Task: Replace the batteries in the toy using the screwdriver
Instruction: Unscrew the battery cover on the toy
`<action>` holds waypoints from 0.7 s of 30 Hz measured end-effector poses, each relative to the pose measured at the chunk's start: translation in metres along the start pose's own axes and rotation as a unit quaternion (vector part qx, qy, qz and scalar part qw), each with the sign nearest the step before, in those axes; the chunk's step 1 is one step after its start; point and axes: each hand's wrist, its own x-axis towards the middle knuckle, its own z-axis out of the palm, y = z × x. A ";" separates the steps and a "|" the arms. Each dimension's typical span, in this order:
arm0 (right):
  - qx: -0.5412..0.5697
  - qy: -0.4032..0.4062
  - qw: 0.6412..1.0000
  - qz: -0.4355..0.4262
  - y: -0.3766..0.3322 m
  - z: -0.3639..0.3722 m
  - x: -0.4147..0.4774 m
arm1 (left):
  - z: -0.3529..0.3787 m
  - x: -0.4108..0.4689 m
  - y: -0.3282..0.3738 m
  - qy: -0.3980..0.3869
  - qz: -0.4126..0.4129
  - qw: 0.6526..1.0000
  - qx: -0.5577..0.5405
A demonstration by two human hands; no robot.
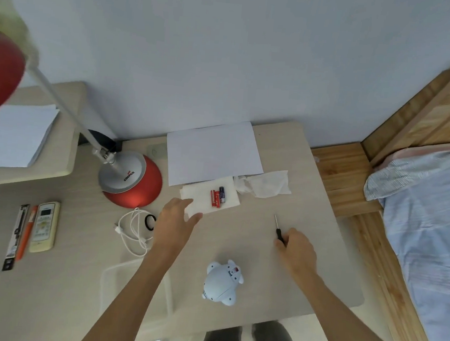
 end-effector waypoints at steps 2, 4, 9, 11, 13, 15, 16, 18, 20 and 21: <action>-0.036 -0.008 0.999 -0.006 -0.005 -0.006 -0.001 | -0.006 -0.024 -0.002 -0.021 0.027 0.999 0.025; -0.051 -0.001 0.999 -0.013 -0.010 -0.015 -0.003 | -0.007 -0.053 -0.002 -0.055 0.042 0.997 0.019; -0.002 0.025 0.997 -0.070 -0.012 -0.046 -0.018 | 0.014 -0.115 -0.004 -0.157 0.025 0.987 -0.023; 0.016 0.029 0.994 -0.103 -0.013 -0.056 -0.027 | 0.025 -0.128 -0.002 -0.184 0.012 0.982 -0.040; 0.030 0.035 0.990 -0.136 -0.016 -0.065 -0.037 | 0.036 -0.134 0.000 -0.194 -0.001 0.979 -0.062; 0.040 0.037 0.985 -0.164 -0.022 -0.072 -0.049 | 0.045 -0.137 0.000 -0.199 -0.017 0.976 -0.085; 0.043 0.038 0.983 -0.176 -0.025 -0.075 -0.055 | 0.050 -0.138 0.000 -0.198 -0.023 0.975 -0.094; 0.050 0.041 0.977 -0.202 -0.033 -0.079 -0.068 | 0.058 -0.139 0.000 -0.185 -0.028 0.976 -0.112; 0.051 0.039 0.972 -0.226 -0.041 -0.082 -0.080 | 0.064 -0.141 0.003 -0.165 -0.031 0.977 -0.129; 0.051 0.034 0.970 -0.237 -0.045 -0.083 -0.085 | 0.066 -0.142 0.005 -0.157 -0.032 0.978 -0.136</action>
